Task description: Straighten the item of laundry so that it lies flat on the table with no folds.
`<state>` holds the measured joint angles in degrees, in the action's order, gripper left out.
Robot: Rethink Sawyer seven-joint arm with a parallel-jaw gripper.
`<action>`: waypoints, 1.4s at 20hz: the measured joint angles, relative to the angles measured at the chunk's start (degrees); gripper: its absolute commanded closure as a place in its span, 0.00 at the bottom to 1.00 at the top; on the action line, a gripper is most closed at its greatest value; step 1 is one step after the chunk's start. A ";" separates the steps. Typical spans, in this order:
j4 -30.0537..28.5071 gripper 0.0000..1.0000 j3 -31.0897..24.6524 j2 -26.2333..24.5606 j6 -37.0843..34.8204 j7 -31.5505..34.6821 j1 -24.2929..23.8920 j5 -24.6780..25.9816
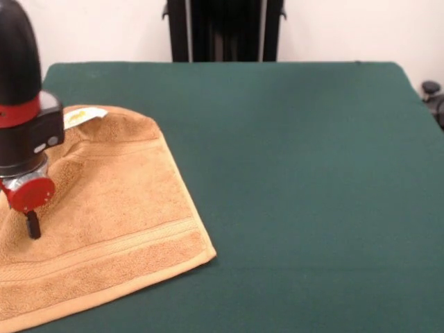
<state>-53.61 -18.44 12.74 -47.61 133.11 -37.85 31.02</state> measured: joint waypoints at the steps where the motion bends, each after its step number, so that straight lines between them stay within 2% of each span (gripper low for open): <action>1: 0.32 0.00 -0.37 -0.18 -0.62 -0.69 -0.27 -0.21; 8: 4.27 0.00 -3.17 -2.24 -6.61 -10.37 -1.95 -2.15; 11: 5.00 0.00 -3.23 -2.60 -7.48 -12.36 -1.96 -2.59; 22: 5.09 0.00 -3.21 -2.63 -7.51 -13.15 -1.91 -2.60; 26: 5.30 0.00 -2.23 -2.28 -7.29 -13.15 -0.60 -0.76; 28: 5.30 0.00 -0.74 -1.58 -6.56 -13.16 1.46 2.27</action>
<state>-48.31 -19.18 11.16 -54.17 119.95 -36.38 33.29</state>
